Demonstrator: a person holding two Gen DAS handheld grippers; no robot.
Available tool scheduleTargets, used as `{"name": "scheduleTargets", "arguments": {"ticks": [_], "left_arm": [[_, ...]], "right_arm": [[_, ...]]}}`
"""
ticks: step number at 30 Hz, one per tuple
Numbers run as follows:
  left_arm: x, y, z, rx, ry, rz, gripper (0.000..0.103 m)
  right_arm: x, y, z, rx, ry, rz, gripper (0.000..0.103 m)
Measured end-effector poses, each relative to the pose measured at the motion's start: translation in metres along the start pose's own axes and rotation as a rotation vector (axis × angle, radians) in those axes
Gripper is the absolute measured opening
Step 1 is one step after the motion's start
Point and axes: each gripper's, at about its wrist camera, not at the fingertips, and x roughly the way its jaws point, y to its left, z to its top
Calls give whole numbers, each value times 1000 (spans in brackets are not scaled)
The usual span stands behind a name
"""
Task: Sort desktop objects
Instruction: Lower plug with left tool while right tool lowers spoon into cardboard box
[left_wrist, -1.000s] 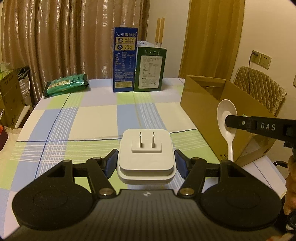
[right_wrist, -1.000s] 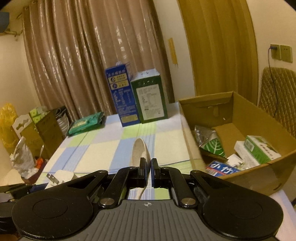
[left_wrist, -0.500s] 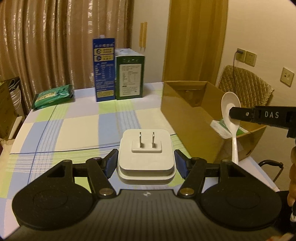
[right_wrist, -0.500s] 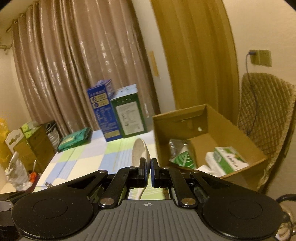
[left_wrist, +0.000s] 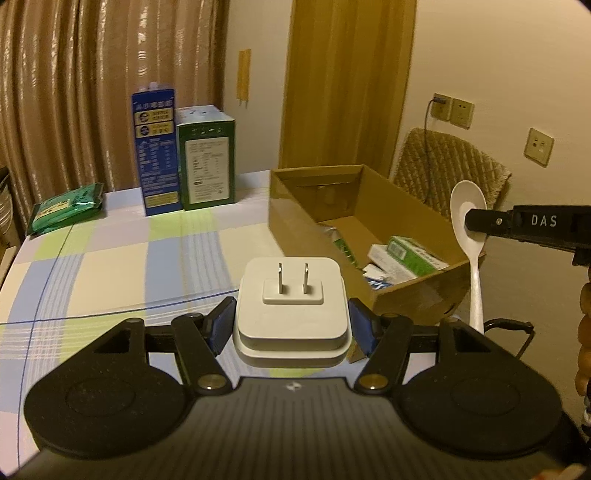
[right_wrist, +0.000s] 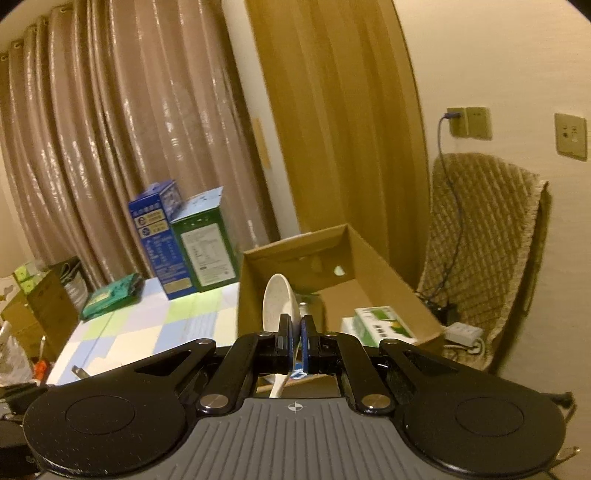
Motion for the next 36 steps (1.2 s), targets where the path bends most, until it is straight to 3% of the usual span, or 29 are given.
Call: {"name": "scheduleTargets", "arguments": {"ticks": [20, 36], "left_arm": [[12, -48, 16, 30, 0, -92, 60], [4, -59, 22, 9, -8, -122, 60]], "right_arm": [[-19, -49, 3, -9, 13, -79, 1], [-24, -49, 6, -56, 38, -84, 1]]}}
